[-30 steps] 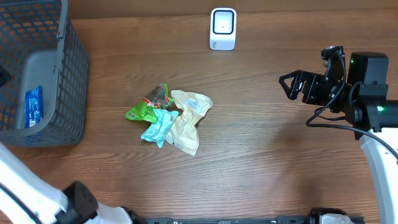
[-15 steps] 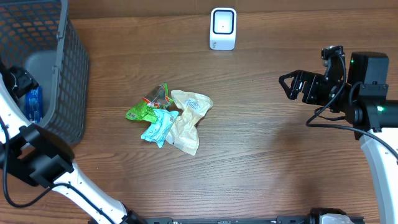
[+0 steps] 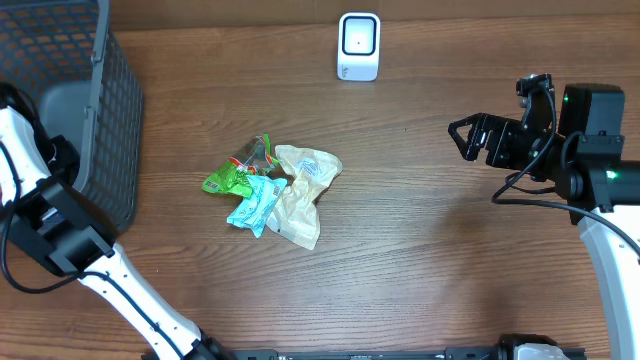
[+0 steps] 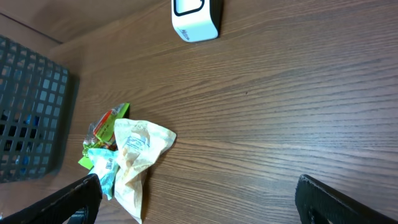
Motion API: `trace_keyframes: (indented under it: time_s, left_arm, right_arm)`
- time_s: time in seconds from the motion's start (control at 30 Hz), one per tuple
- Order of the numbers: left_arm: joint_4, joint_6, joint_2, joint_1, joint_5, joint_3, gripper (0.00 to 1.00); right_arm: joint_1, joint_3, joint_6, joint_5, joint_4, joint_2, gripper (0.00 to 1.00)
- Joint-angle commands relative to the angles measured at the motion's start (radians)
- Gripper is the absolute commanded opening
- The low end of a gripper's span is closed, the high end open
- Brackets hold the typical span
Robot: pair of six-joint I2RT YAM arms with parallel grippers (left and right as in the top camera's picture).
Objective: Scan the item barcode
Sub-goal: 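Reach the left gripper into the basket and grasp the blue Oreo pack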
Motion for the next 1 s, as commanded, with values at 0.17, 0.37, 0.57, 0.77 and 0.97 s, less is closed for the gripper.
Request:
trace_keyframes:
  time_s: [0.17, 0.37, 0.57, 0.77, 0.97]
  left_arm:
    - [0.003, 0.017, 0.029, 0.003, 0.019, 0.005, 0.04]
    - [-0.022, 0.013, 0.023, 0.003, 0.111, 0.007, 0.04]
    - [-0.061, -0.022, -0.027, 0.003, 0.241, 0.103, 0.04]
    - [-0.100, -0.058, -0.147, 0.003, 0.422, 0.292, 0.04]
    - [-0.096, -0.084, -0.281, 0.003, 0.541, 0.352, 0.04]
  right_arm:
    - [-0.002, 0.007, 0.000, -0.009, 0.003, -0.004, 1.00]
    - [-0.002, 0.007, 0.000, -0.009, 0.003, -0.004, 1.00]
    - [-0.002, 0.007, 0.000, -0.009, 0.003, -0.004, 1.00]
    - [-0.002, 0.007, 0.000, -0.009, 0.003, -0.004, 1.00]
    - [-0.002, 0.007, 0.000, -0.009, -0.002, -0.004, 1.00]
